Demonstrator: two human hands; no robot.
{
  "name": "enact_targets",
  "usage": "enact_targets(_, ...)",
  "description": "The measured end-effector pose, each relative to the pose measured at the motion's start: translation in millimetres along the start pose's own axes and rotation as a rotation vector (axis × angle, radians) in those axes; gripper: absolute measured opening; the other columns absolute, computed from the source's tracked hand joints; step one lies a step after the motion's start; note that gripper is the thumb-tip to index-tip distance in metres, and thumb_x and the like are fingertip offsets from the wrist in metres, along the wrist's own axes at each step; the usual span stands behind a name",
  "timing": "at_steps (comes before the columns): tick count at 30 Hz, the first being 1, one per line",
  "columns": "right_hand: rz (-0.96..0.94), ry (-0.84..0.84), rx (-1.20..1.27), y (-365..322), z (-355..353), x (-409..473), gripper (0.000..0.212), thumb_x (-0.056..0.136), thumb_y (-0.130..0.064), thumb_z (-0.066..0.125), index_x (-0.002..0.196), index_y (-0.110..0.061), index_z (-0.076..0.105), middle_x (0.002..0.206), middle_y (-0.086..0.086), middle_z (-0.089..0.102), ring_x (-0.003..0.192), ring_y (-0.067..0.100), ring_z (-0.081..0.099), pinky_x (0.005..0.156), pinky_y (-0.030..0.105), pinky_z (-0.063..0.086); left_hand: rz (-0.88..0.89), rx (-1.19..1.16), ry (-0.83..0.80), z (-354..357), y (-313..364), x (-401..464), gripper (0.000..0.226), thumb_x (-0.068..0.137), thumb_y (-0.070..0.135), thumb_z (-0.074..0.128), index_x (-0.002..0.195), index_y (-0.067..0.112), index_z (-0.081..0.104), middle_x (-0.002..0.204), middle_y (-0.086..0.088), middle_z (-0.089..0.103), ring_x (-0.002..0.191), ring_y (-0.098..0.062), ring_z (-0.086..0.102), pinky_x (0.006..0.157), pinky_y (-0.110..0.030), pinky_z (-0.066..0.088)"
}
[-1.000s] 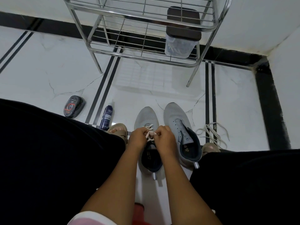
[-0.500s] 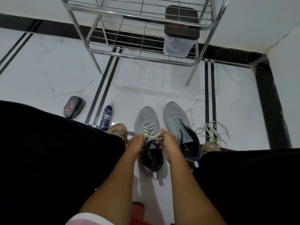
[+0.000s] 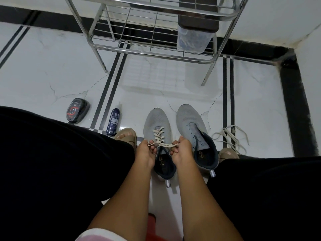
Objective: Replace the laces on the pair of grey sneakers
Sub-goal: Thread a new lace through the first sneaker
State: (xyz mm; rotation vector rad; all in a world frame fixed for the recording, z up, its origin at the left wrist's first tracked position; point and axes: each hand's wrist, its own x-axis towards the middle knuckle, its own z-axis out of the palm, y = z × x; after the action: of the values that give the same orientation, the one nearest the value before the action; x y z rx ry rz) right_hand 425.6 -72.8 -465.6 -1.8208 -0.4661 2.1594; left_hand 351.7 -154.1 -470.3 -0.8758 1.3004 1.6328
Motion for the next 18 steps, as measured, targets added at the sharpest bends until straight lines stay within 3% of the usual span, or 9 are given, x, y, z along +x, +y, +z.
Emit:
enact_targets(3,0.025,0.026,0.068,-0.6,-1.4,1.2,0.035,0.100,-0.019,0.028,0.065,-0.022,0.027,0.039,-0.007,0.029,0.027,0.009,0.014,0.048,0.024,0.013,0.010,-0.027,0.047,2.5,-1.8,1.6,0.031,0.099,0.012,0.031,0.070,0.018,0.040,0.057,0.007,0.046,0.029,-0.002,0.030,0.045,-0.014,0.030)
enact_targets(9,0.072,0.044,0.198,4.3,-6.2,0.4,0.033,0.095,-0.014,0.025,0.063,-0.022,0.025,0.041,-0.005,0.031,0.026,0.010,0.015,0.052,0.025,0.012,0.027,-0.113,0.038,0.7,-4.0,5.1,0.031,0.097,0.009,0.027,0.069,0.018,0.036,0.036,0.010,0.042,0.028,-0.004,0.027,0.052,-0.016,0.028)
enact_targets(12,0.055,0.028,0.177,6.6,-7.3,-4.9,0.037,0.097,-0.016,0.026,0.061,-0.020,0.028,0.044,-0.005,0.030,0.026,0.009,0.017,0.051,0.025,0.014,0.026,-0.075,0.033,-2.7,-3.2,3.9,0.032,0.100,0.013,0.031,0.069,0.017,0.038,0.048,0.007,0.047,0.043,-0.006,0.030,0.054,-0.017,0.032)
enact_targets(15,-0.109,0.033,-0.194,1.1,-8.9,-3.1,0.035,0.099,-0.019,0.036,0.065,-0.016,0.044,0.052,-0.001,0.045,0.036,0.010,0.035,0.044,0.025,0.028,0.076,0.091,-0.013,-7.1,3.6,2.8,0.033,0.100,0.018,0.038,0.067,0.016,0.042,0.056,0.003,0.051,0.044,-0.006,0.040,0.050,-0.017,0.038)
enact_targets(18,-0.240,0.044,-0.762,0.7,-15.1,1.3,0.036,0.092,-0.037,0.039,0.081,-0.013,0.064,0.074,0.006,0.065,0.065,0.024,0.057,0.064,0.038,0.050,0.229,0.324,0.008,-8.3,2.8,4.1,0.034,0.100,0.034,0.039,0.075,0.014,0.049,0.051,0.000,0.047,0.037,-0.012,0.038,0.039,-0.017,0.030)
